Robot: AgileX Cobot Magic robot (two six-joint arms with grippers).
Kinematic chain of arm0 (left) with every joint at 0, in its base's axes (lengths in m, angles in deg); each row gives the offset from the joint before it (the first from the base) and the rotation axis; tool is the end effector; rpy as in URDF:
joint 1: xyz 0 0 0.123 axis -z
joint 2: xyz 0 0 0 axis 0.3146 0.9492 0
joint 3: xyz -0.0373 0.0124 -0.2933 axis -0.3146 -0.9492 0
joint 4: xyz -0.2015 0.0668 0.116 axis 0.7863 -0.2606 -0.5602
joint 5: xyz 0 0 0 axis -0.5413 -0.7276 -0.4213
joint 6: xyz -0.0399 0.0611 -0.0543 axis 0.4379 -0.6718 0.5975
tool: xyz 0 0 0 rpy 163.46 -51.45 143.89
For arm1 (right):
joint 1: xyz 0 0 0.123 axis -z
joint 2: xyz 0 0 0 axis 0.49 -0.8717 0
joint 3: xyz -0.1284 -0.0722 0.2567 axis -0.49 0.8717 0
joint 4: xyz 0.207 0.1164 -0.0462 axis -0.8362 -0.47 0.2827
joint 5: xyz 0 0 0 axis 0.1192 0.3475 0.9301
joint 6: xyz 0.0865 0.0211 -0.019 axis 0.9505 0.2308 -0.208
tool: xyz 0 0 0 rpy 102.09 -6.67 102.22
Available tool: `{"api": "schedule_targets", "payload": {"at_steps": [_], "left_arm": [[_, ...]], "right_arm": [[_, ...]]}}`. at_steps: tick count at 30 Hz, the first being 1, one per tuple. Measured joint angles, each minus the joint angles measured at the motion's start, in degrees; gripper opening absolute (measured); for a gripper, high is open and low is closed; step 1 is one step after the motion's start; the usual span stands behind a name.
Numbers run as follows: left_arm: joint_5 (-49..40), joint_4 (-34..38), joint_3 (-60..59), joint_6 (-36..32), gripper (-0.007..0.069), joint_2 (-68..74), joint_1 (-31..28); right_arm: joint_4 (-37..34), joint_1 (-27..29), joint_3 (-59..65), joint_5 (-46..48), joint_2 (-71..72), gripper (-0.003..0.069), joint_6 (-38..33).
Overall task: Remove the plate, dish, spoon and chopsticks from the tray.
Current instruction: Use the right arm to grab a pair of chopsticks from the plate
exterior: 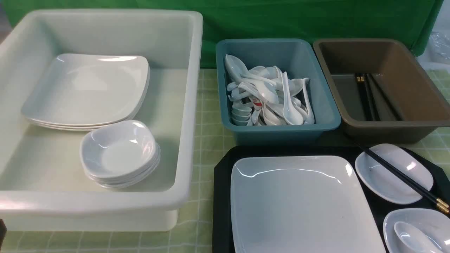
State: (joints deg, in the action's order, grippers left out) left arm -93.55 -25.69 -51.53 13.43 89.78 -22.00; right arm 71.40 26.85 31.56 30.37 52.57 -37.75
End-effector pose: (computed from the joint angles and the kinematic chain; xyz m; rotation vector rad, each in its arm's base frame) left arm 0.0345 0.0003 0.1882 -0.0288 1.7369 0.0386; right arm 0.0344 0.0033 0.1883 -0.1825 1.7344 -0.0611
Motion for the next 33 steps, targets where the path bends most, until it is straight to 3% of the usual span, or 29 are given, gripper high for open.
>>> {"api": "schedule_targets", "payload": {"at_steps": [15,21,26,29,33], "left_arm": [[2.52,1.0,0.0,0.6,0.0023,0.0,0.0],[11.25,22.24,0.0,15.62,0.0023,0.0,0.0],[15.4,26.51,0.22,20.71,0.0023,0.0,0.0],[12.94,26.2,2.65,20.45,0.0023,0.35,0.0],[4.86,24.07,12.63,12.19,0.0023,5.37,0.15]], "right_arm": [[0.0,0.0,0.0,0.0,0.0,0.0248,0.0],[0.0,0.0,0.0,0.0,0.0,0.0248,0.0],[0.0,0.0,0.0,0.0,0.0,0.0248,0.0],[0.0,0.0,0.0,0.0,0.0,0.0248,0.0],[0.0,0.0,0.0,0.0,0.0,0.0248,0.0]]}}
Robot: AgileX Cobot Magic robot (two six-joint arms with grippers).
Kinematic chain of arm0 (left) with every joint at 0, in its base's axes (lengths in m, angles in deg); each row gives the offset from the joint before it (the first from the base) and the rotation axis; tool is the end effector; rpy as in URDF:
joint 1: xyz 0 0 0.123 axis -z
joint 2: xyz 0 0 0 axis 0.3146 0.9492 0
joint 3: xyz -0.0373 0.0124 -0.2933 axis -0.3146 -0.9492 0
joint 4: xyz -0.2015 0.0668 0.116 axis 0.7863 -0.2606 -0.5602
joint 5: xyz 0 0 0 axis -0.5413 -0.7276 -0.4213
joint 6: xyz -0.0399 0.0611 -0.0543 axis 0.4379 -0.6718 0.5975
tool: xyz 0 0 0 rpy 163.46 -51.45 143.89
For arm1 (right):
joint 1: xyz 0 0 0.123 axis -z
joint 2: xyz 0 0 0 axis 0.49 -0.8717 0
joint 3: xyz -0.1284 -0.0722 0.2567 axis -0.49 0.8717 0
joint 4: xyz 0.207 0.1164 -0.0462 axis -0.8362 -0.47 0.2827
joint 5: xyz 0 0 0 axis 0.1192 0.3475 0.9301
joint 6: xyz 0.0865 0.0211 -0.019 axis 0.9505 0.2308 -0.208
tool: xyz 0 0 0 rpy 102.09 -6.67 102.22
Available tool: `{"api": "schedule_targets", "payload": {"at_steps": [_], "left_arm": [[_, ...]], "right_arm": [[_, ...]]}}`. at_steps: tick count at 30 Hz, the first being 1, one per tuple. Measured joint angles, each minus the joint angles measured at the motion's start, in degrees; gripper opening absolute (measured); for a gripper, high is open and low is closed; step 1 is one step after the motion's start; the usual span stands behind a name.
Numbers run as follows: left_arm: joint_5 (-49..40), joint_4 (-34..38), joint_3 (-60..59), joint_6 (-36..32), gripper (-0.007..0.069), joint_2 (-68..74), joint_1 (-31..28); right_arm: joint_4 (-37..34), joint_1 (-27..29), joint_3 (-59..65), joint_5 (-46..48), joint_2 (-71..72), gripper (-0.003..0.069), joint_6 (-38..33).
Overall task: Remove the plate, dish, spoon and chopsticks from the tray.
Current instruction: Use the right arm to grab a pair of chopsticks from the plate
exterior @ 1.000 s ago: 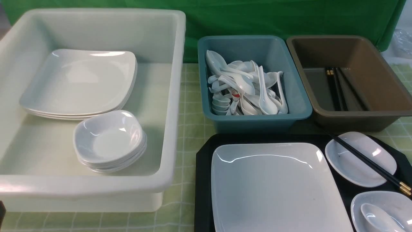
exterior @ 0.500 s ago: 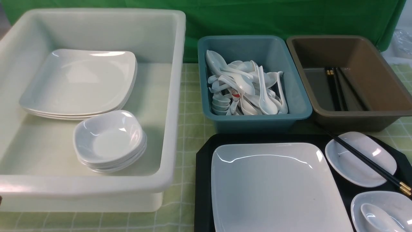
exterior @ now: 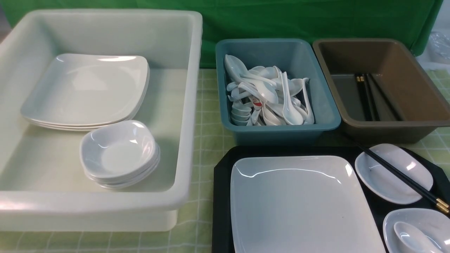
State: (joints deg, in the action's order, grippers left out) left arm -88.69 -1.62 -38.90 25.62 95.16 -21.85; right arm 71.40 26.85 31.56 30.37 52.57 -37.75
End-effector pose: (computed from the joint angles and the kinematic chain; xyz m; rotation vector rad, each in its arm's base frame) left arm 0.0333 -0.0051 0.2662 -0.4472 1.4607 -0.5039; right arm 0.0344 0.0033 0.1883 -0.1825 1.7344 -0.0611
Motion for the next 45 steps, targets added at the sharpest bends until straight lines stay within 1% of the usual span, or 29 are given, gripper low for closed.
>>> {"api": "schedule_targets", "payload": {"at_steps": [1,3,4,7,8,9,10,11,13,14,20,22,23,24,26,27,28,29,30,31,32,33,34,37,39,41,43,45], "left_arm": [[-4.12,0.0,4.94,-5.75,0.0023,4.04,0.65],[-11.17,0.0,11.64,-12.91,0.0023,10.63,2.55],[-13.36,0.0,13.42,-14.65,0.0023,12.56,3.28],[-24.6,-0.12,21.31,-21.38,0.0023,21.67,7.98],[-27.88,-0.18,23.73,-23.37,0.0023,24.86,9.46],[-29.68,-0.24,25.31,-24.5,0.0023,27.21,10.76],[-29.93,-0.23,25.83,-24.87,0.0023,28.05,11.25],[-31.17,-0.23,27.06,-25.47,0.0023,30.24,12.6],[-31.65,-0.29,28.19,-26.16,0.0023,32.6,14.15],[-31.64,-0.29,28.53,-26.51,0.0023,33.46,14.77],[-31.71,-0.23,28.77,-29.48,0.0023,34.24,15.68],[-31.71,0.02,28.87,-30.3,0.0023,34.24,15.68],[-31.71,0.31,28.87,-30.77,0.0023,34.24,15.68],[-31.71,1.26,28.91,-32.15,0.0023,34.24,15.72],[-31.45,2.93,28.91,-34.49,0.0023,34.53,16.35],[-31.16,4.3,28.93,-36.5,0.0023,34.89,17.0],[-31.04,5.05,28.98,-37.67,0.0023,35.21,17.85],[-30.89,5.77,29.0,-39.48,0.0023,36.04,19.2],[-30.89,6.08,29.0,-40.05,0.0023,36.49,20.17],[-30.89,6.14,29.0,-40.63,0.0023,36.92,21.28],[-30.96,6.14,29.0,-41.12,0.0023,36.92,22.1],[-31.22,6.14,29.0,-41.49,0.0023,36.92,22.57],[-31.43,6.14,29.0,-41.81,0.0023,36.73,23.09],[-31.86,6.14,29.0,-42.67,0.0023,35.57,24.0],[-32.45,6.27,29.0,-42.89,0.0023,33.52,24.25],[-33.1,6.32,29.0,-42.91,0.0023,31.11,24.25],[-33.62,6.34,29.0,-42.91,0.0023,28.76,24.29],[-33.93,6.34,29.0,-42.91,0.0023,27.14,24.36]], "right_arm": [[0.0,0.0,0.0,0.0,0.0,0.0248,0.0],[0.0,0.0,0.0,0.0,0.0,0.0248,0.0],[0.0,0.0,0.0,0.0,0.0,0.0248,0.0],[-0.28,0.0,0.0,-2.43,0.0,0.0248,0.55],[-1.57,0.0,0.0,-3.98,0.0,0.0248,2.42],[-3.54,0.0,0.0,-5.6,0.0,0.0248,6.3],[-4.32,0.0,0.0,-6.27,0.0,0.0248,7.05],[-6.25,0.0,0.0,-8.27,0.0,0.0248,12.89],[-7.7,0.0,0.0,-11.71,0.0,0.0248,19.01],[-8.0,0.0,0.0,-13.17,0.0,0.0248,20.79],[-8.8,0.0,0.0,-20.58,0.0,0.0248,27.05],[-8.87,-0.08,-0.12,-20.48,0.0,0.0241,30.58],[-8.87,-0.33,-0.8,-18.46,-0.38,0.0233,31.17],[-8.87,-1.1,-2.59,-14.53,-2.13,0.0215,30.46],[-8.93,-2.71,-8.13,-7.45,-6.85,0.0194,26.52],[-8.87,-4.27,-12.86,-0.63,-11.92,0.0188,21.9],[-8.86,-5.12,-15.42,1.37,-14.83,0.0186,19.48],[-8.14,-7.31,-22.42,10.28,-23.43,0.0185,13.86],[-7.21,-8.76,-27.59,15.85,-30.23,0.0185,10.96],[-6.09,-9.82,-32.52,19.99,-37.01,0.0186,8.87],[-5.34,-10.18,-34.08,22.16,-40.26,0.0188,8.1],[-3.98,-10.51,-38.56,25.33,-45.34,0.0192,7.1],[-2.42,-10.67,-41.26,27.75,-49.05,0.0197,6.54],[0.59,-10.75,-46.12,30.25,-55.91,0.0214,5.68],[4.44,-10.05,-52.73,32.69,-65.72,0.0251,5.27],[6.5,-7.99,-57.28,34.95,-72.91,0.0293,3.96],[6.9,-5.67,-60.28,35.68,-78.52,0.0325,2.49],[7.03,-4.09,-61.55,35.68,-81.66,0.0341,1.9]]}}
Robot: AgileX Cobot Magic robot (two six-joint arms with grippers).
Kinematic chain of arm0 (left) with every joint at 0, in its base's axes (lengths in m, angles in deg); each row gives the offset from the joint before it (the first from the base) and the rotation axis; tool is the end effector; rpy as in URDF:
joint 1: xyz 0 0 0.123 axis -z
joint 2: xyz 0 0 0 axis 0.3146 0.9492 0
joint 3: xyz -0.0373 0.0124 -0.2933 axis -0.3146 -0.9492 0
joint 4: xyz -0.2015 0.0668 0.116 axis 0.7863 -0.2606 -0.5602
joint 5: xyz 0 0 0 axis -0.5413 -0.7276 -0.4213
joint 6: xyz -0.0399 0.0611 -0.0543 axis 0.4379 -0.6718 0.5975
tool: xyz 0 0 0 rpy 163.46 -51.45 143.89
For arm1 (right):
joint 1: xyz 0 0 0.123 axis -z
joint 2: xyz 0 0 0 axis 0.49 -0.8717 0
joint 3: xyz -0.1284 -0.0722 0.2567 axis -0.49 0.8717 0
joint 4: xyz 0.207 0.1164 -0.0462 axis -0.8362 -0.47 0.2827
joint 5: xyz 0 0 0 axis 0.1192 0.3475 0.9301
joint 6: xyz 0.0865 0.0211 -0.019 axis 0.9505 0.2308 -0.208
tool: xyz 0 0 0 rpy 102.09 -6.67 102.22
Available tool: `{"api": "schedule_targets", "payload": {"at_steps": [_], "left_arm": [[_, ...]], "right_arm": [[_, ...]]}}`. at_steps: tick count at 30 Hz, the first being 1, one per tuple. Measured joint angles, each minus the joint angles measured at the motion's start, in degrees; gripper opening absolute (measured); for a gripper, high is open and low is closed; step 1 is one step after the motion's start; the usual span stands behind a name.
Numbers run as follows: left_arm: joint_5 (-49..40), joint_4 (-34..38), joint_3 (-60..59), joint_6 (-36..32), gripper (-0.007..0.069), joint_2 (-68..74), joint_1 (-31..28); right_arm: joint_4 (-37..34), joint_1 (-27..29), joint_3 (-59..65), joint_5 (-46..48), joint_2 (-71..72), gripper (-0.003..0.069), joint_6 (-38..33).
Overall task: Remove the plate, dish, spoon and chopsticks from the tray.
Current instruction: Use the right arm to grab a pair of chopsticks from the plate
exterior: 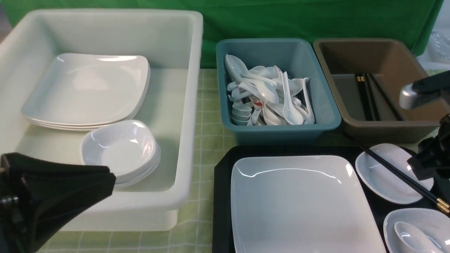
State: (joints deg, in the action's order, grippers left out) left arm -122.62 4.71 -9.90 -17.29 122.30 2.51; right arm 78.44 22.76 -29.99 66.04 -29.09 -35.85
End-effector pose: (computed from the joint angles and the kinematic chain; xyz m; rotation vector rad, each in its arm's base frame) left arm 0.0601 -0.0614 0.3585 0.7632 1.8375 -0.5379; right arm 0.2702 0.0280 0.2935 -0.4442 2.6823 -0.0782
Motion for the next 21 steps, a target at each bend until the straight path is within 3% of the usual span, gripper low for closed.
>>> {"api": "schedule_targets", "payload": {"at_steps": [5,10,17,21], "left_arm": [[-0.15,0.25,0.0,0.0,0.0023,-5.98,0.0],[-0.15,0.39,0.0,-0.36,0.0023,-7.65,0.11],[-0.03,0.39,0.0,-0.77,0.0023,-7.65,0.11],[0.75,0.43,0.0,-1.15,0.0023,-7.65,0.11]], "right_arm": [[0.06,4.61,-3.65,-0.51,-12.18,0.0426,-1.17],[0.11,5.42,-5.73,-3.35,-19.08,0.0497,-2.04],[0.1,5.42,-7.49,-7.57,-23.64,0.0494,-3.46],[0.15,5.42,-8.16,-8.33,-25.86,0.045,-4.8]]}}
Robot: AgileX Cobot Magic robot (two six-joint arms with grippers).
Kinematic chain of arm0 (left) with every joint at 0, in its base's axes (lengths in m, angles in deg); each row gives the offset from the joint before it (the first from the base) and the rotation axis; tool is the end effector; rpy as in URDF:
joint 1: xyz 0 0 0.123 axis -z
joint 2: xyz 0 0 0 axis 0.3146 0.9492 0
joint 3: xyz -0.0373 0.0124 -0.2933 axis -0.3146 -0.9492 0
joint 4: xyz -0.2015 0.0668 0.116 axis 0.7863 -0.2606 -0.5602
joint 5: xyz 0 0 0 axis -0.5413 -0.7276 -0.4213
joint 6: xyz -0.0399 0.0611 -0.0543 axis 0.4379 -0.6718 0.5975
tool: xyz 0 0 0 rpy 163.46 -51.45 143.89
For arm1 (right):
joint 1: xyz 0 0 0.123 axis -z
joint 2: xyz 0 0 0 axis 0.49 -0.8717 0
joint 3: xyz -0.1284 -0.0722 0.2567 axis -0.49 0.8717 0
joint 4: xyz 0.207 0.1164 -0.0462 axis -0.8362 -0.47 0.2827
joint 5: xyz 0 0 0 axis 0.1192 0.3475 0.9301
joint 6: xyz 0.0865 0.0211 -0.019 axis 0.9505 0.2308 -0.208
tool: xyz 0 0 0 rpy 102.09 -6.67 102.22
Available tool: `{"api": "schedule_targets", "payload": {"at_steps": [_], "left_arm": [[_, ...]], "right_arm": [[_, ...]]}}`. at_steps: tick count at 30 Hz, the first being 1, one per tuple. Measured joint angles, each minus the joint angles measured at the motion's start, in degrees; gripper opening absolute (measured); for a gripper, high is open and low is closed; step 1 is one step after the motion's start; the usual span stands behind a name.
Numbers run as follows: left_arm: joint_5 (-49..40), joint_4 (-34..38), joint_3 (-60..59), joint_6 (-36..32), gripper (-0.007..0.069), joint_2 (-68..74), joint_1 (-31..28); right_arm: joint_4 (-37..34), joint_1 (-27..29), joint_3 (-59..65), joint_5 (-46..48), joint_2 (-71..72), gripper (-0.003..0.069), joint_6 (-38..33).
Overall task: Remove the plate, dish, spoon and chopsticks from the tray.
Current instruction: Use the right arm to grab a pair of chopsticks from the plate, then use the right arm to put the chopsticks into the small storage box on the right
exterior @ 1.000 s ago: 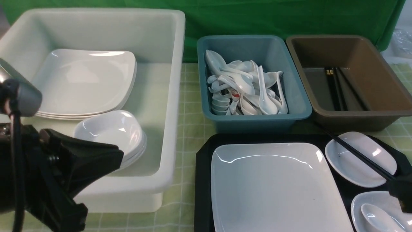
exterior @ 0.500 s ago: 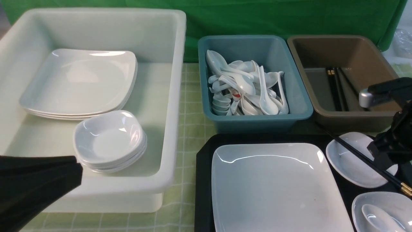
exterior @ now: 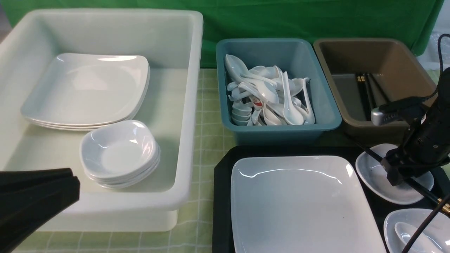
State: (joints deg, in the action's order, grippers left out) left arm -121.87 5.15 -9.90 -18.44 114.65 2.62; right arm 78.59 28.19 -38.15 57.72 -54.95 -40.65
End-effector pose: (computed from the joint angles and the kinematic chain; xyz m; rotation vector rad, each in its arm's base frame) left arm 0.0304 -0.0501 0.3680 0.7541 1.6847 -0.5127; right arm 0.3629 0.0044 0.1902 -0.4702 2.8482 -0.1006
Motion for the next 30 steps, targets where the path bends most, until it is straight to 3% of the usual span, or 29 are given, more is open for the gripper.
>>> {"api": "schedule_targets", "payload": {"at_steps": [6,12,19,23,25,27,30], "left_arm": [[0.2,-0.24,0.0,0.0,0.0023,0.0,0.07],[0.64,-0.24,0.0,-0.85,0.0023,0.0,0.07],[3.95,-0.24,0.0,-1.41,0.0023,0.0,0.07],[6.8,-0.24,0.0,-1.66,0.0023,0.0,0.07],[7.58,-0.24,0.0,-1.66,0.0023,0.0,0.07],[7.93,-0.24,0.0,-1.7,0.0023,0.0,0.07],[8.73,-0.24,0.0,-1.83,0.0023,0.0,0.07]], "right_arm": [[0.0,0.0,0.0,-0.37,-0.81,0.036,-2.95],[0.01,-0.2,0.0,2.95,-0.55,0.0128,-8.52],[0.37,-1.34,0.0,9.09,4.37,0.0125,-12.08],[0.31,-6.13,0.0,14.07,10.34,0.0125,-19.25],[0.1,-8.56,0.0,13.34,13.24,0.0125,-19.46],[-0.48,-10.1,0.0,8.36,16.39,0.0125,-15.71],[-2.05,-8.54,-1.48,-3.5,18.87,0.0125,-4.47]]}}
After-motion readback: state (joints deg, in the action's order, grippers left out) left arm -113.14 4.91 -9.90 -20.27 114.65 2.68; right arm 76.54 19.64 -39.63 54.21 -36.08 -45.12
